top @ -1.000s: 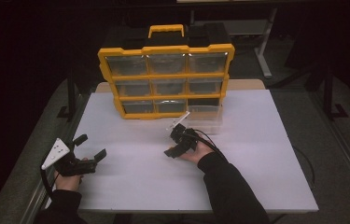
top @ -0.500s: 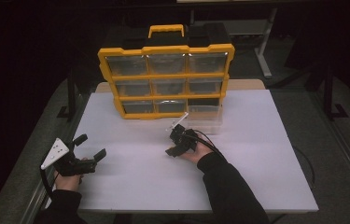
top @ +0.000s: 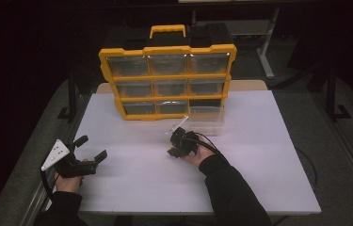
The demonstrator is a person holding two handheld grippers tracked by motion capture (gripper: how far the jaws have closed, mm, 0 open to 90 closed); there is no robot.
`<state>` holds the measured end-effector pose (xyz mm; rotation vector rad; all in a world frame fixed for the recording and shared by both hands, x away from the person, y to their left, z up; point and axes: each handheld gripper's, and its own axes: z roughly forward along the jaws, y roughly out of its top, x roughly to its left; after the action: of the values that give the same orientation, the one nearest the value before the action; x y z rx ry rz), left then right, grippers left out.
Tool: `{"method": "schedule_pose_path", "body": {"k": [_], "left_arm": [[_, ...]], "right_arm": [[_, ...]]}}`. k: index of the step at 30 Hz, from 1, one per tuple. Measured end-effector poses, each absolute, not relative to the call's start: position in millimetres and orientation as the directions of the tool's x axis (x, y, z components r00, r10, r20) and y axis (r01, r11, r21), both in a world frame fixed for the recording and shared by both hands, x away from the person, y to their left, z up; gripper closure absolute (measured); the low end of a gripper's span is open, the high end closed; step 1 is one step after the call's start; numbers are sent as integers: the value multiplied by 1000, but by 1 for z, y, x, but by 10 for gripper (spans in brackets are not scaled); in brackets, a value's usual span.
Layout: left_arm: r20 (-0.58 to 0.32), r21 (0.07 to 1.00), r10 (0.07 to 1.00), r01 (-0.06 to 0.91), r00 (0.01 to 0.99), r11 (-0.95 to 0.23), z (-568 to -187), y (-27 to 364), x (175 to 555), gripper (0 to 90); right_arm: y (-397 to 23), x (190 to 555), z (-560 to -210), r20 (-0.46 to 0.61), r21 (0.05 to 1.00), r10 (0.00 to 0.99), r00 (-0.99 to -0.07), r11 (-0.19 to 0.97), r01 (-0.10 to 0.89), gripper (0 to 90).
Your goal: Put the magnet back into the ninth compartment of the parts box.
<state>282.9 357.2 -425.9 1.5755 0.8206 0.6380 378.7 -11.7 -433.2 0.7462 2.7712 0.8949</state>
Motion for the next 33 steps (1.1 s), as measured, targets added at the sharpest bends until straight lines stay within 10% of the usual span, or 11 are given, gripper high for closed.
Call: {"method": "schedule_pose_path", "body": {"k": [33], "left_arm": [[-40,986,796,155,604,-68,-426,357,282,0]], "right_arm": [[-23,372,-416,76,598,493,-866,673,436,607]]}}
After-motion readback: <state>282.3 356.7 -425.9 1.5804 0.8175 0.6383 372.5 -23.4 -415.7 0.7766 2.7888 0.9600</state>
